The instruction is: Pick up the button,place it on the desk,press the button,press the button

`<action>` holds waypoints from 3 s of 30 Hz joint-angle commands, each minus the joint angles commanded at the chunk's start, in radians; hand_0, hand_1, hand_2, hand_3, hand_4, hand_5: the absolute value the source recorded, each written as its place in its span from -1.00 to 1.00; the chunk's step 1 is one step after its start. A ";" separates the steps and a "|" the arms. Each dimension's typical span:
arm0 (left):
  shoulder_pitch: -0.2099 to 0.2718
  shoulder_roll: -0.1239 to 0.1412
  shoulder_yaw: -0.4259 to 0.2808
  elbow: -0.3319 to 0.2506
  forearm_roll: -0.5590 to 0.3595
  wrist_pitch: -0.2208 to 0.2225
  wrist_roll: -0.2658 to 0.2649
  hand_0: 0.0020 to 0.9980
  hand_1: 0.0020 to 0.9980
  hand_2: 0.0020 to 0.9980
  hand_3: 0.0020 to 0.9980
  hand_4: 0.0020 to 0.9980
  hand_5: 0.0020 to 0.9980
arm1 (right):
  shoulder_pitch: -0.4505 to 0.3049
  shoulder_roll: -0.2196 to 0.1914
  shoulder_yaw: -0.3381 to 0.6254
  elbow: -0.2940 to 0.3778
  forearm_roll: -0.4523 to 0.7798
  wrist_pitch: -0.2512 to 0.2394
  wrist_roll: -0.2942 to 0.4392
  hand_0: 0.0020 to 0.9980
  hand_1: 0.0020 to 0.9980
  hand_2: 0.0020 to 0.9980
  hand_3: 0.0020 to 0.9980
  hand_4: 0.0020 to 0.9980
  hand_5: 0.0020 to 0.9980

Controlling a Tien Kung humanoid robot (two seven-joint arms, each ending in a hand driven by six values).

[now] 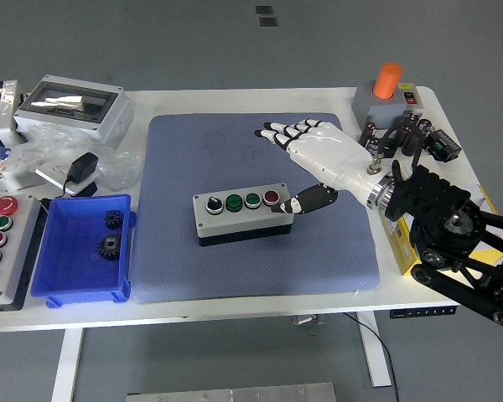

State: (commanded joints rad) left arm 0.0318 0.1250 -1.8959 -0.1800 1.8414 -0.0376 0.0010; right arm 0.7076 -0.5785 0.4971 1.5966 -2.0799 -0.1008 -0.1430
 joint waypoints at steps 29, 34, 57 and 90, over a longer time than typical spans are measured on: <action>-0.006 0.000 -0.008 0.000 0.010 -0.002 -0.003 0.46 0.47 0.21 0.27 0.25 -0.55 | 0.046 0.121 -0.162 -0.135 0.013 0.019 -0.042 -0.17 -0.39 -0.57 0.49 -0.61 -1.00; -0.005 0.000 -0.006 0.000 0.009 -0.002 -0.003 0.46 0.47 0.21 0.27 0.24 -0.54 | 0.049 0.137 -0.178 -0.172 0.020 0.024 -0.045 -0.18 -0.40 -0.58 0.49 -0.63 -1.00; 0.001 -0.001 -0.003 0.000 0.002 -0.003 -0.003 0.46 0.47 0.21 0.27 0.24 -0.53 | -0.004 0.076 0.043 -0.080 0.291 -0.118 0.085 -0.31 -0.48 -0.60 0.44 -0.54 -0.96; 0.008 0.005 -0.029 0.000 0.041 -0.001 0.005 0.46 0.47 0.21 0.27 0.25 -0.54 | 0.015 0.141 -0.040 -0.178 0.132 0.057 -0.046 1.00 1.00 1.00 1.00 1.00 -0.10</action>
State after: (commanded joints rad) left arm 0.0393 0.1301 -1.9251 -0.1800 1.8822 -0.0387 0.0057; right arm 0.7222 -0.4380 0.4571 1.4187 -1.9483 -0.0434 -0.1891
